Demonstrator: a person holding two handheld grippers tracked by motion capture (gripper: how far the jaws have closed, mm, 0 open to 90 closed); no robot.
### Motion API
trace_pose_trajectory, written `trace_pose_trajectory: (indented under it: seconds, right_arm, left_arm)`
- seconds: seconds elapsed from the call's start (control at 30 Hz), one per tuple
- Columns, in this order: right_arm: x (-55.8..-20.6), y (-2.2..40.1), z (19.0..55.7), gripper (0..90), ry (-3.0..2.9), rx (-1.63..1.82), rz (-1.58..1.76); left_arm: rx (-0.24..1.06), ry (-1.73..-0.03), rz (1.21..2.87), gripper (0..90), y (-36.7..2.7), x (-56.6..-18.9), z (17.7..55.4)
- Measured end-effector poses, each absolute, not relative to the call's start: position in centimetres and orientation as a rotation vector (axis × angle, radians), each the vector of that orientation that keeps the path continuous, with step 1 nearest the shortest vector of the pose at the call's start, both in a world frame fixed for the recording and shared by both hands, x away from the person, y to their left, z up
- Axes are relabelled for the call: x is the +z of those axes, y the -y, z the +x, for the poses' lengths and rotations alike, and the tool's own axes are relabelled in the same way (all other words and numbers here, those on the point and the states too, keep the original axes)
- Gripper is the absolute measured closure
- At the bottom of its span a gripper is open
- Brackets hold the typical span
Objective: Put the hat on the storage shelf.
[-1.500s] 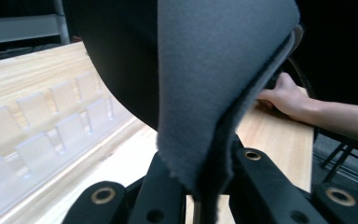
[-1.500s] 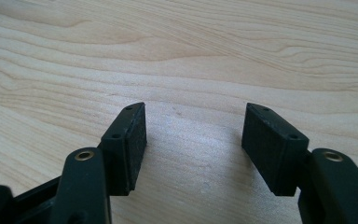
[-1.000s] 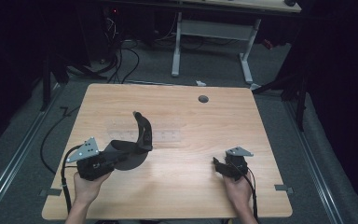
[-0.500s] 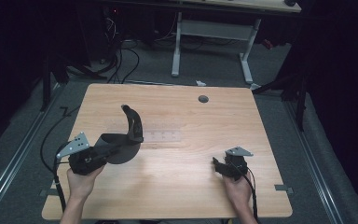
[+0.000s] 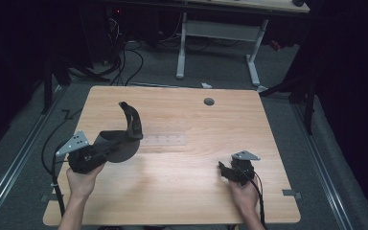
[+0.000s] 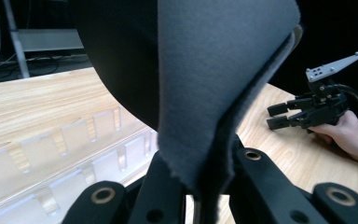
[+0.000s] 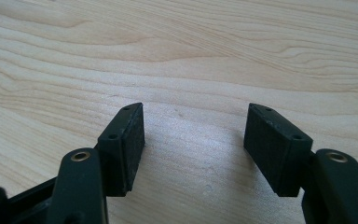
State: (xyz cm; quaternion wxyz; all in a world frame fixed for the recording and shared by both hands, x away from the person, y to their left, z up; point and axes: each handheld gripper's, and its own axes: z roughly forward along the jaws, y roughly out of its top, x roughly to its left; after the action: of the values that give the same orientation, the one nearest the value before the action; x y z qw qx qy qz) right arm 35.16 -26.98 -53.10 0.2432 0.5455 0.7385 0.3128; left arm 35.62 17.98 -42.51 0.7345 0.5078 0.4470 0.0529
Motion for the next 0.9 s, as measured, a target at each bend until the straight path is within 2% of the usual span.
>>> trace_pose_trajectory:
  seconds: [0.9]
  right_arm:
    - [-53.1, 27.0, 35.2, 38.1, -2.021, 0.855, 1.486]
  left_arm:
    - [0.267, -1.052, 1.063, 86.1, -19.5, -42.5, 39.1]
